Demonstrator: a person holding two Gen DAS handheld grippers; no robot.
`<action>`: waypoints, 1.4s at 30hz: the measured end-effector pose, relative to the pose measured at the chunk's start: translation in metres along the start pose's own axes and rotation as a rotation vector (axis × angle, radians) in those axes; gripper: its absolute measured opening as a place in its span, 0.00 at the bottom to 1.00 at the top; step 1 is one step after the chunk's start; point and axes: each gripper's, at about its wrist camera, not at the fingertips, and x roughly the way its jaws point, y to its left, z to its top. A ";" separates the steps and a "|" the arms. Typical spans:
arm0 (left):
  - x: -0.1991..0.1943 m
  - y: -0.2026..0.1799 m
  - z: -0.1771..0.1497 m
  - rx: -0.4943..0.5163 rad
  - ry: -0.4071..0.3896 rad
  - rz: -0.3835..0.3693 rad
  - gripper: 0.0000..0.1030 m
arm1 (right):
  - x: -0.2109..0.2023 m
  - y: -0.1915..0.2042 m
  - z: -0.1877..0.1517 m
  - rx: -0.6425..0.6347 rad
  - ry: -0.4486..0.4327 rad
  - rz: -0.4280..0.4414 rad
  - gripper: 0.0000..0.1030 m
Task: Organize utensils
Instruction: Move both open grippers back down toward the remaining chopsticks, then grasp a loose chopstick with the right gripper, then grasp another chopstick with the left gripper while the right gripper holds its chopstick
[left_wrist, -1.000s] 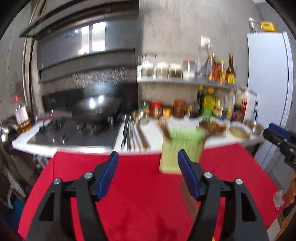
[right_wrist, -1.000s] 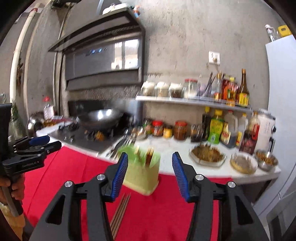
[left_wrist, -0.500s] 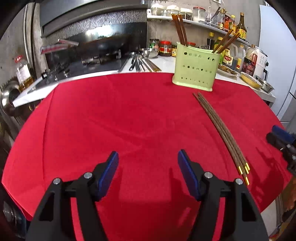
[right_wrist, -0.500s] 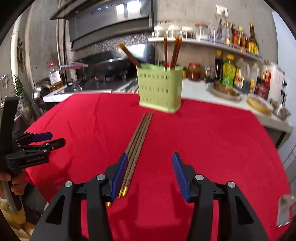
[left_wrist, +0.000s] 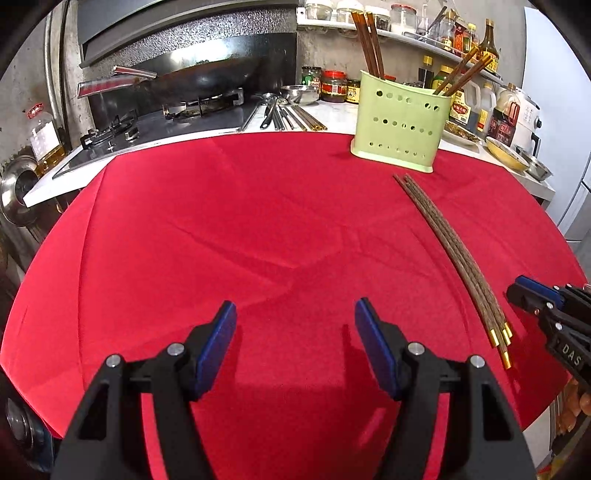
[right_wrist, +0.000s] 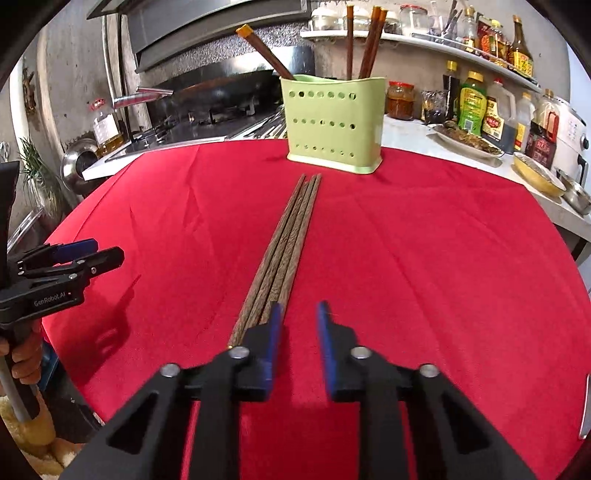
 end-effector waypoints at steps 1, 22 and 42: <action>0.001 0.000 0.000 -0.001 0.003 -0.003 0.63 | 0.001 0.001 0.001 -0.001 0.004 0.009 0.15; 0.001 -0.011 0.005 0.008 0.014 -0.005 0.63 | 0.017 -0.007 0.002 -0.027 0.038 -0.009 0.07; 0.029 -0.102 0.016 0.118 0.109 -0.250 0.40 | -0.014 -0.085 -0.024 0.116 0.010 -0.110 0.07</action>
